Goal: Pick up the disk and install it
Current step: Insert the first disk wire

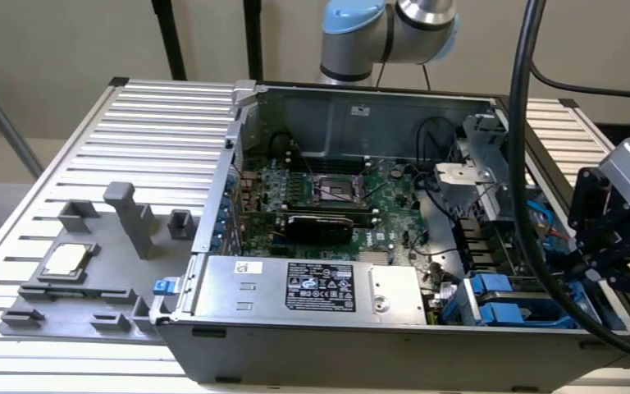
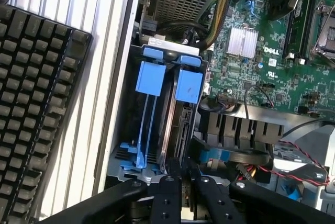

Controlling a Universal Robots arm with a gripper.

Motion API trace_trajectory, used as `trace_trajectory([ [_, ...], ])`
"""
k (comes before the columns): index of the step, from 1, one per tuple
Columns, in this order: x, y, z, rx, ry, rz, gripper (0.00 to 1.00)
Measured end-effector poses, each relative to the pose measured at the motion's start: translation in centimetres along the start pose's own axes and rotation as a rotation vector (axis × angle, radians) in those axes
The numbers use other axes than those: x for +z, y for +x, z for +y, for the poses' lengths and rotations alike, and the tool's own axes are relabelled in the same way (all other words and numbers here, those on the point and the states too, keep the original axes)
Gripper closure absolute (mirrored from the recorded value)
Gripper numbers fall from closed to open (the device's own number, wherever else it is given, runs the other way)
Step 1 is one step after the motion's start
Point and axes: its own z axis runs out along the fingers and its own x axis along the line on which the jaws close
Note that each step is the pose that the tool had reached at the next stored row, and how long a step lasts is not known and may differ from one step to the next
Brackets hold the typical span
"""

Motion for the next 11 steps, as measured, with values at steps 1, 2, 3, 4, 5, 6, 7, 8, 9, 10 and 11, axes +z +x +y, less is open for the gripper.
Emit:
trace_trajectory([
  [1, -0.01, 0.0, 0.03, 0.000, 0.0000, 0.0001, 1.00],
  [2, -0.01, 0.0, 0.06, 0.000, 0.0000, 0.0002, 1.00],
  [3, -0.01, -0.1, 0.09, 0.000, 0.0000, 0.0002, 1.00],
  [4, -0.03, -0.1, 0.12, 0.000, 0.0000, 0.0003, 1.00],
  [5, -0.05, -0.2, 0.17, 0.000, 0.0000, 0.0002, 1.00],
  [6, -0.08, -0.2, 0.24, 0.000, 0.0000, 0.0001, 1.00],
  [7, -0.11, -0.3, 0.35, 0.000, 0.0000, 0.0002, 1.00],
  [8, -0.11, -0.4, 0.50, 0.000, 0.0000, 0.0002, 1.00],
  [9, -0.10, -0.5, 0.68, 0.000, -0.0001, 0.0002, 1.00],
  [10, -0.08, -0.6, 0.92, 0.000, -0.0004, 0.0002, 1.00],
  [11, -0.06, -0.7, 1.14, 0.000, -0.0015, 0.0000, 1.00],
])
